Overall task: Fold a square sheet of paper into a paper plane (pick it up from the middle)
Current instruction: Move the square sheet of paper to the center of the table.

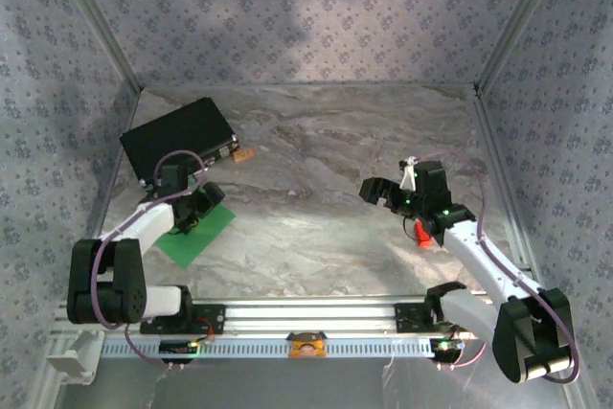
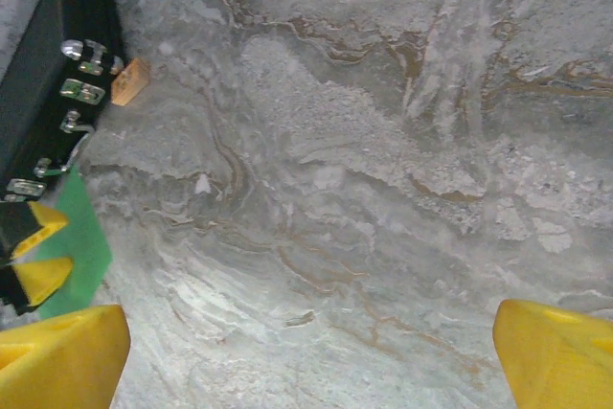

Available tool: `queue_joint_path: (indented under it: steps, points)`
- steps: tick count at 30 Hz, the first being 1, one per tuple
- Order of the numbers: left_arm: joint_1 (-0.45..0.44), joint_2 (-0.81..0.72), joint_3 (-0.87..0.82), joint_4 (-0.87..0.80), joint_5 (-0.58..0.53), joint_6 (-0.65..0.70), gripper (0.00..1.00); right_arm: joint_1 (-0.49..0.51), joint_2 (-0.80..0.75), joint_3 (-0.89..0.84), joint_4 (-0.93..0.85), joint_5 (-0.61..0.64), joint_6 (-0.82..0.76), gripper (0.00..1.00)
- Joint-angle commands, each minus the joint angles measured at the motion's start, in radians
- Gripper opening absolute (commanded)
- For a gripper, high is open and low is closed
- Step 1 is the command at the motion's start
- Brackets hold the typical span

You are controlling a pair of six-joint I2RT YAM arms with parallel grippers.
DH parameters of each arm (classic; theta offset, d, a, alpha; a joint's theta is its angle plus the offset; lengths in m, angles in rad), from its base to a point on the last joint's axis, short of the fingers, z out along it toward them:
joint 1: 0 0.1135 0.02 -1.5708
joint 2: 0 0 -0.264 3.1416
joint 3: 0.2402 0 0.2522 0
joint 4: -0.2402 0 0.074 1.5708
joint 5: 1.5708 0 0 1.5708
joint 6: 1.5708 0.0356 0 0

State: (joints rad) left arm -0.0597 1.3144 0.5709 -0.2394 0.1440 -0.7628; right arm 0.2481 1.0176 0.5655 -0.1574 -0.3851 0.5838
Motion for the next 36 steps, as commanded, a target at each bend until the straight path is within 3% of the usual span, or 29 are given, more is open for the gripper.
queue_joint_path:
  steps: [1,11,15,20,25,36]
  points:
    - [-0.096,0.008,-0.052,-0.041,0.059,-0.038,0.97,-0.016,-0.031,-0.006,0.034,-0.056,0.036,0.99]
    - [-0.481,0.134,-0.004,0.098,-0.024,-0.133,0.97,-0.02,-0.016,-0.018,0.034,-0.071,0.06,0.99]
    - [-0.635,0.27,0.099,0.114,-0.036,-0.149,0.96,-0.02,-0.03,-0.034,0.004,-0.008,0.082,0.99]
    - [-0.765,0.39,0.259,0.058,-0.088,-0.125,1.0,-0.021,-0.068,-0.063,0.022,-0.002,0.091,0.99]
    - [-0.781,0.368,0.331,-0.006,-0.125,-0.075,1.0,-0.023,-0.089,-0.085,0.036,0.005,0.091,0.99]
    - [-0.695,0.341,0.346,-0.006,-0.143,-0.064,1.0,-0.007,-0.029,-0.076,0.091,-0.053,0.096,0.99]
